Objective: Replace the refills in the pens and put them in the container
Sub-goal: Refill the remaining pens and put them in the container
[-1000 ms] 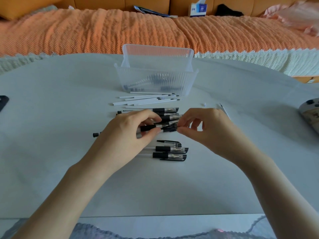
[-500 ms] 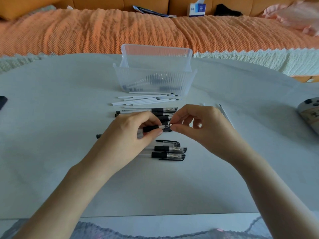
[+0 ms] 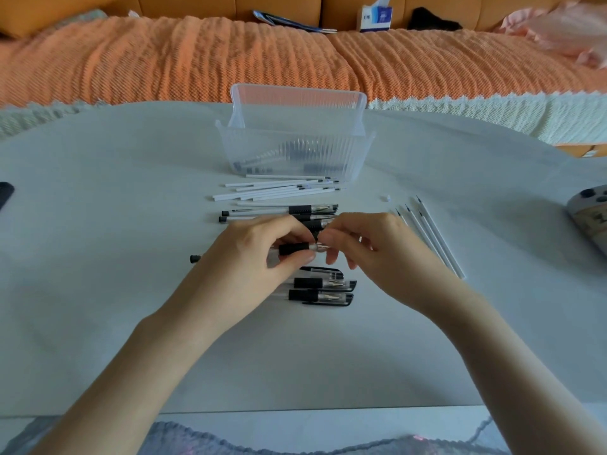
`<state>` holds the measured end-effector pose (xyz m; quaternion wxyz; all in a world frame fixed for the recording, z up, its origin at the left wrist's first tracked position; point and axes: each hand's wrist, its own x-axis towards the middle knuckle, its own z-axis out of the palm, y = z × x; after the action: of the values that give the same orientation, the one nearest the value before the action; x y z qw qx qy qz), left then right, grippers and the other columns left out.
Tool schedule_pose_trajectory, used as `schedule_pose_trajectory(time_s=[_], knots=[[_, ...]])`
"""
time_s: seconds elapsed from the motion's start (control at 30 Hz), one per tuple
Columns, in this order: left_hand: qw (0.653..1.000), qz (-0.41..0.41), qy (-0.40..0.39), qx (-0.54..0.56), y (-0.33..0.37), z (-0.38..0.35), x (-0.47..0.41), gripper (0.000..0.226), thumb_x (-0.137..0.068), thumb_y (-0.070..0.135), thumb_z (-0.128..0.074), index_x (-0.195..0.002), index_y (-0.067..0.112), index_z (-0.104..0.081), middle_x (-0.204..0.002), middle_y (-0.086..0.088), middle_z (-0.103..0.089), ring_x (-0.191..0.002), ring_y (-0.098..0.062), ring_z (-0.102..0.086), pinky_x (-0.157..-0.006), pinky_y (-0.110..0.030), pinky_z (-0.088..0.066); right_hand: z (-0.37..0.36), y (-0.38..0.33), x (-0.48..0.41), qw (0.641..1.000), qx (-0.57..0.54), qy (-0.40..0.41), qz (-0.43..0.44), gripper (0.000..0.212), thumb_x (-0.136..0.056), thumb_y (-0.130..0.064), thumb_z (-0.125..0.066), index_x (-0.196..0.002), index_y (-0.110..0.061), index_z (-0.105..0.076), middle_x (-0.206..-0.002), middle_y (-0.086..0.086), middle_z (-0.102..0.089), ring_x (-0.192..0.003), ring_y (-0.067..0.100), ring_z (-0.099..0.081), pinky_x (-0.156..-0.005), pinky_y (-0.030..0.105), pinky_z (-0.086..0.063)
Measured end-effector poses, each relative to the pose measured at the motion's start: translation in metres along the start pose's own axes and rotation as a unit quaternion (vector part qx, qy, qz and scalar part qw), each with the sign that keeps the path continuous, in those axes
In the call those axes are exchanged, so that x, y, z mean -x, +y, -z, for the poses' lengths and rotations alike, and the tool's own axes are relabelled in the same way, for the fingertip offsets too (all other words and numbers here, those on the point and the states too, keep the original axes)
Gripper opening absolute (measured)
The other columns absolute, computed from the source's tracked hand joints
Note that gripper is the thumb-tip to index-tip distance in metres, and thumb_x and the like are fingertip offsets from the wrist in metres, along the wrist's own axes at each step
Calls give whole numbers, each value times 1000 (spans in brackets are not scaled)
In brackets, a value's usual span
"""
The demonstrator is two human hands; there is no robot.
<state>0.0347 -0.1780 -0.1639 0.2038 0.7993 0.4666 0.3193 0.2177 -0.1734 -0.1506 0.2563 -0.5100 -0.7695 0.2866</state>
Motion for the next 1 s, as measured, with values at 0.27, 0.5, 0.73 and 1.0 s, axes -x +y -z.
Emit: schedule_pose_trajectory(time_s=[0.27, 0.5, 0.73, 1.0], knots=[[999, 28, 17, 19, 0, -1, 0, 24, -77, 32, -71, -97, 24, -60, -83, 20, -64, -82, 2, -60, -67, -7, -41, 1, 1, 1, 1000, -20, 0, 6, 8, -82, -22, -69, -88, -20, -63, -73, -14, -61, -68, 0, -54, -62, 8, -38], [999, 17, 15, 23, -1, 0, 0, 20, -75, 23, -75, -90, 17, -62, -84, 15, -67, -81, 3, -62, -75, -14, -47, 6, 0, 1, 1000, -26, 5, -11, 22, -89, -39, -53, -87, -21, -65, -74, -9, -66, -62, 4, -55, -57, 13, -39], [1000, 13, 7, 19, 0, -1, 0, 20, -74, 22, -75, -88, 16, -62, -83, 16, -66, -81, 3, -61, -75, -13, -46, 1, 2, 1, 999, -39, 3, -17, 20, -91, -29, -56, -76, -18, -63, -64, -16, -62, -59, 5, -54, -57, 12, -39], [1000, 11, 13, 20, 0, 0, 0, 19, -76, 24, -75, -88, 17, -63, -82, 17, -66, -80, 2, -61, -73, -10, -45, 3, 2, 2, 998, -52, -15, -13, 10, -84, -30, -65, -86, -20, -65, -74, -11, -64, -65, 3, -55, -60, 10, -39]])
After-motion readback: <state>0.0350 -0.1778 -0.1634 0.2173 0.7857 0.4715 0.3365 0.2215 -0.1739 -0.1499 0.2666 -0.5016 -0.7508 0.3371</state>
